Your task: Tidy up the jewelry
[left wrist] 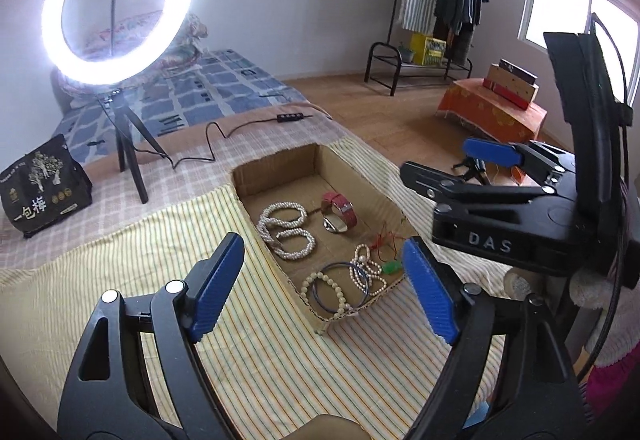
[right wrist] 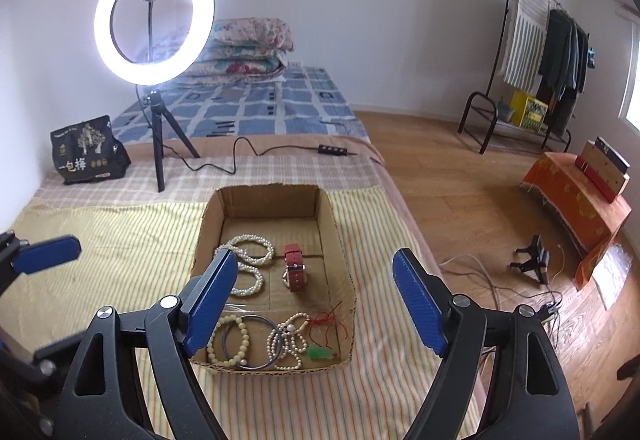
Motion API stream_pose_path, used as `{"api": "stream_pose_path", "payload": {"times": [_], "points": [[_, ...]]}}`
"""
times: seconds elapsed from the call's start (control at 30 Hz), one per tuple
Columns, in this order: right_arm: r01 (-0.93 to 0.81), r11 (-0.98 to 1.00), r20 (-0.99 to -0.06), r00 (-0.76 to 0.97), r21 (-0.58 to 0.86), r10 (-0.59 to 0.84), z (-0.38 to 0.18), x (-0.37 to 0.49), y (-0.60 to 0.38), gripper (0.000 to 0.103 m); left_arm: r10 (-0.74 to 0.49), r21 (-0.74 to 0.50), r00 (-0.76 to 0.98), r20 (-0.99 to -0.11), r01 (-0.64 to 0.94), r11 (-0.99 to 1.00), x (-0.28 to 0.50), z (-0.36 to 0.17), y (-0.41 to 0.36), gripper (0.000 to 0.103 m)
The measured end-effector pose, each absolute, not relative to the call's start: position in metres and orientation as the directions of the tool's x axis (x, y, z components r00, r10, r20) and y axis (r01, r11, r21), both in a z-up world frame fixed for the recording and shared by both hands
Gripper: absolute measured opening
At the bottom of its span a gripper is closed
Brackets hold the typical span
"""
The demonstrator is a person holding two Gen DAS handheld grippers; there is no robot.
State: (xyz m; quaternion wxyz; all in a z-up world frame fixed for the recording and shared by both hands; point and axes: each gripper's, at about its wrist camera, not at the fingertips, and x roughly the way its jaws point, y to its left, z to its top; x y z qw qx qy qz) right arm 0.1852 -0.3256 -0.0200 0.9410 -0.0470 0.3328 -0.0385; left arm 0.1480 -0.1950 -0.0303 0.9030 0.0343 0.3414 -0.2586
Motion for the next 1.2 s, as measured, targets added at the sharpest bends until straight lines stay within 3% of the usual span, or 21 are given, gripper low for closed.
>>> {"api": "stream_pose_path", "payload": {"times": [0.3, 0.5, 0.77, 1.2], "points": [[0.042, 0.988, -0.576, 0.808, -0.152, -0.123, -0.007, 0.164, -0.319, 0.08, -0.418, -0.086, 0.669, -0.614, 0.47, 0.878, 0.137, -0.021, -0.185, 0.087], [0.038, 0.988, -0.551, 0.827, -0.147, -0.114, 0.002, 0.156, -0.315, 0.081, -0.399, -0.058, 0.715, -0.574, 0.451, 0.891, 0.123, -0.014, -0.176, 0.097], [0.042, 0.99, -0.527, 0.843, -0.135, -0.108, 0.008, 0.152, -0.308, 0.081, -0.37, -0.037, 0.746, -0.553, 0.422, 0.906, 0.117, -0.005, -0.162, 0.102], [0.036, 0.99, -0.519, 0.849, -0.137, -0.102, 0.009, 0.152, -0.3, 0.081, -0.321, -0.015, 0.785, -0.53, 0.37, 0.929, 0.113, 0.001, -0.146, 0.102]]}}
